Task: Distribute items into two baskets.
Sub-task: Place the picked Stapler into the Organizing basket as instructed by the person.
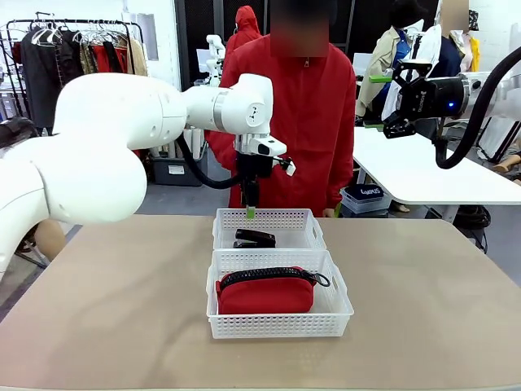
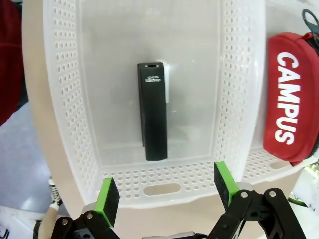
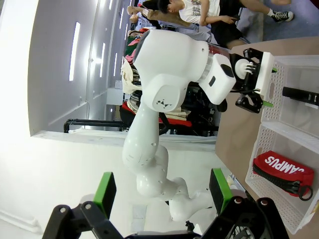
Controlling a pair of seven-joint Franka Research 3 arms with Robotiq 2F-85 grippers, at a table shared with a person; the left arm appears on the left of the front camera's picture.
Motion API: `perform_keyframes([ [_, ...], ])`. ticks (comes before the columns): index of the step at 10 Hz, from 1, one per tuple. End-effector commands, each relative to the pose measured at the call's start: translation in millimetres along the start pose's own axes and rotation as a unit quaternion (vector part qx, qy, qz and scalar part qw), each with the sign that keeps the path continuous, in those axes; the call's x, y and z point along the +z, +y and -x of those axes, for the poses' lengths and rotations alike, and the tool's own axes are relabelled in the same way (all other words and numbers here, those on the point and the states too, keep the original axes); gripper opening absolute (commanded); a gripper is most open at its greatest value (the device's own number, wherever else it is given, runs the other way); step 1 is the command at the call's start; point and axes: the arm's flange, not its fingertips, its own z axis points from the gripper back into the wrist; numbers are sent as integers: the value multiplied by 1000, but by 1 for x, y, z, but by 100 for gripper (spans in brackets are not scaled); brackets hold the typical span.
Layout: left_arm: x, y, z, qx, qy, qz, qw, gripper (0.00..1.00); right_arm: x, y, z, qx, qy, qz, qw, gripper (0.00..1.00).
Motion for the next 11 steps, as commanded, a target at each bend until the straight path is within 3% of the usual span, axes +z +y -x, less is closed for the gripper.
perform_keyframes([
  [1, 11, 0, 3, 13, -3, 32, 999, 100, -1, 2, -1, 2, -4, 1, 1000, 100],
  [2, 0, 0, 0, 0, 0, 0, 1000, 100, -1, 2, -1, 2, -4, 1, 1000, 100],
  [9, 0, 0, 0, 0, 0, 0, 1000, 100, -1, 2, -1, 2, -4, 1, 1000, 100],
  [10, -3, -1, -1, 0, -2, 7, 1000, 100, -1, 2, -1, 2, -4, 1, 1000, 100],
  [11, 10, -8, 15, -33, -61, 74, 995, 100, -1, 2, -1, 2, -4, 1, 1000, 100],
])
